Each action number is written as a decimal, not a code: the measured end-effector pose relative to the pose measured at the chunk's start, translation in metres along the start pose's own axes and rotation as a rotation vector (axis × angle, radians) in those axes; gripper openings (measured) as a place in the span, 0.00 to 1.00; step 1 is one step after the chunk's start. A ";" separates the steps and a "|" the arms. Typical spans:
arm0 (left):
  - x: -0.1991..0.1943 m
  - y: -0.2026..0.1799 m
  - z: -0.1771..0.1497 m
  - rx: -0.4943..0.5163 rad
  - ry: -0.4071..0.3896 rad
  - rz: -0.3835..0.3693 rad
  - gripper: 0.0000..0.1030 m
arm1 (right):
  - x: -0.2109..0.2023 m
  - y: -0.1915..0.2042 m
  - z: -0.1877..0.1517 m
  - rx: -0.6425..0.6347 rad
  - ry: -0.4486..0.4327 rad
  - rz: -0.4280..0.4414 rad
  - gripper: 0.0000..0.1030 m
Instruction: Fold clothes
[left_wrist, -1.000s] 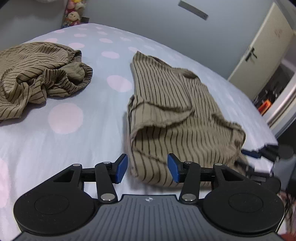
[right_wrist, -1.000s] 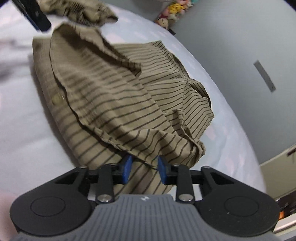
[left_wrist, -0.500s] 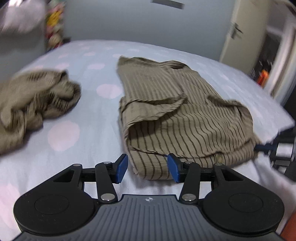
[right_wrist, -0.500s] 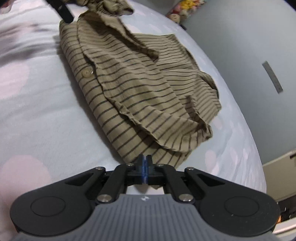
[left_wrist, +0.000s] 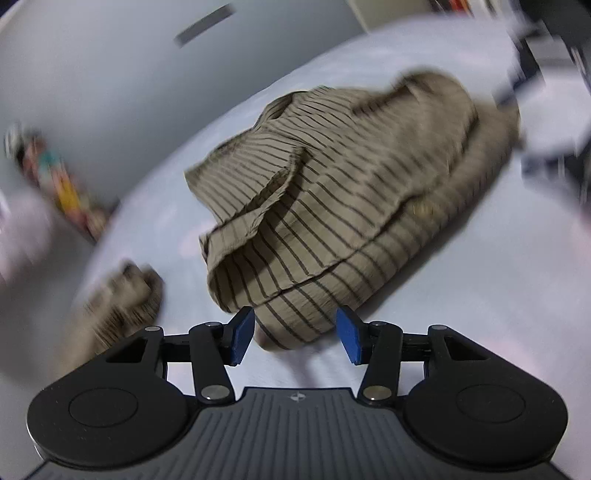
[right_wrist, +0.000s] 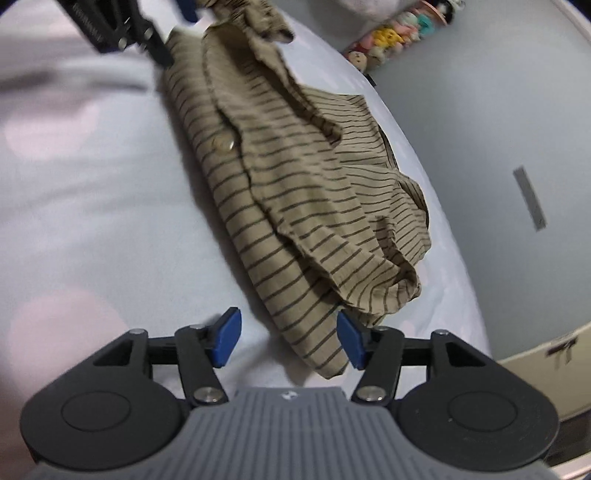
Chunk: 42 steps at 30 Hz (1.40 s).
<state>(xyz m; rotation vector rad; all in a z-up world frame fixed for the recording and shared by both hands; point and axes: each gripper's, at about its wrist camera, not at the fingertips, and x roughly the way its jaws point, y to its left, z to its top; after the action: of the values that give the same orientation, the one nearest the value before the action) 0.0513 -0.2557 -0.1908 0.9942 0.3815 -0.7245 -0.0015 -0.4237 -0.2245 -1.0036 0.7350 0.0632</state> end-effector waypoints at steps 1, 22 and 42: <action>0.003 -0.008 -0.001 0.065 0.002 0.014 0.46 | 0.003 0.004 -0.001 -0.039 -0.001 -0.021 0.61; 0.015 0.017 0.020 0.274 -0.025 -0.077 0.02 | 0.023 -0.032 0.027 -0.055 -0.021 0.006 0.06; -0.162 -0.010 -0.058 0.412 0.020 -0.353 0.02 | -0.154 -0.013 0.032 0.028 0.027 0.348 0.05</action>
<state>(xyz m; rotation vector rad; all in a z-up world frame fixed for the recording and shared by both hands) -0.0690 -0.1483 -0.1302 1.3402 0.4406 -1.1430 -0.0967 -0.3637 -0.1138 -0.8427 0.9271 0.3410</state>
